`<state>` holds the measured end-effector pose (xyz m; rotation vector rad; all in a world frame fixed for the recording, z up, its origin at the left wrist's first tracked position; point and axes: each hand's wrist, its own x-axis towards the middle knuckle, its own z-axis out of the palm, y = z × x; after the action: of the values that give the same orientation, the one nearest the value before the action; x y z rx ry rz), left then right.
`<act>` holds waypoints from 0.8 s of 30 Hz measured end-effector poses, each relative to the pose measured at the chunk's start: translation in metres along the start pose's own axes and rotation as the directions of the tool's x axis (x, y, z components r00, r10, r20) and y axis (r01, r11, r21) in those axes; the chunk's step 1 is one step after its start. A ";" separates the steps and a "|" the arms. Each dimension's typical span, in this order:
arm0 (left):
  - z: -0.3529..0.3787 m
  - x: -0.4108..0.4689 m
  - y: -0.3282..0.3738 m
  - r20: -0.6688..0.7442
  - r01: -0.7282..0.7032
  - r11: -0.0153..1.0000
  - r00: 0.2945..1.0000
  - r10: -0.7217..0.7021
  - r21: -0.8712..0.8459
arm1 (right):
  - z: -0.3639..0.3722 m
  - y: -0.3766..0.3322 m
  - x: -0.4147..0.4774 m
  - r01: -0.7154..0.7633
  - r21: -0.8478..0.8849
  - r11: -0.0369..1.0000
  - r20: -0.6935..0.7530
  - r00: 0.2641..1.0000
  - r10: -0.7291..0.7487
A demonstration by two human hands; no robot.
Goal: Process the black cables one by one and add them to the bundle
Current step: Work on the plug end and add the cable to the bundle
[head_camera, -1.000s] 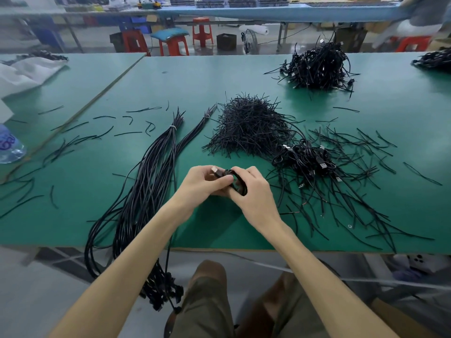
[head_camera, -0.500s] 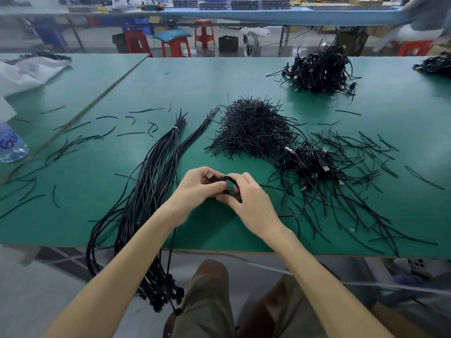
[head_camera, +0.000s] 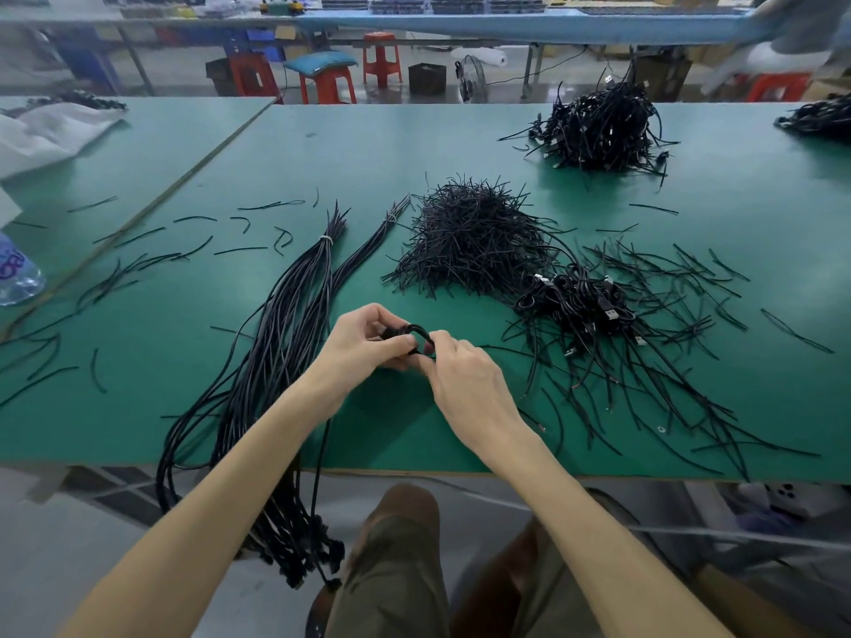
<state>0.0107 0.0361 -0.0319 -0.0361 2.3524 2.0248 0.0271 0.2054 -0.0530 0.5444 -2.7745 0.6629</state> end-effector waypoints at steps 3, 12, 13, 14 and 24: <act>-0.008 0.002 0.001 0.081 -0.032 0.995 0.996 0.024 0.096 | -0.001 0.000 -0.002 0.044 -0.003 0.999 -0.034 0.998 -0.044; -0.012 0.004 0.008 0.319 -0.433 0.649 0.901 0.294 0.625 | -0.006 0.003 -0.001 0.006 0.157 0.988 0.050 0.999 -0.014; -0.010 0.002 0.007 0.373 -0.496 0.540 0.868 0.327 0.680 | -0.007 0.005 -0.001 -0.015 0.206 0.978 0.070 0.998 0.000; -0.009 -0.001 0.004 0.422 -0.545 0.433 0.836 0.352 0.718 | -0.008 0.007 -0.001 -0.020 0.230 0.973 0.082 0.997 0.001; -0.009 0.002 -0.016 0.329 -0.457 0.505 0.886 0.325 0.732 | -0.005 0.004 -0.002 0.032 0.198 0.980 0.113 0.992 -0.055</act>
<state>0.0094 0.0244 -0.0468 0.7182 3.1086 0.7666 0.0279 0.2120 -0.0512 0.7039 -2.8132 0.9292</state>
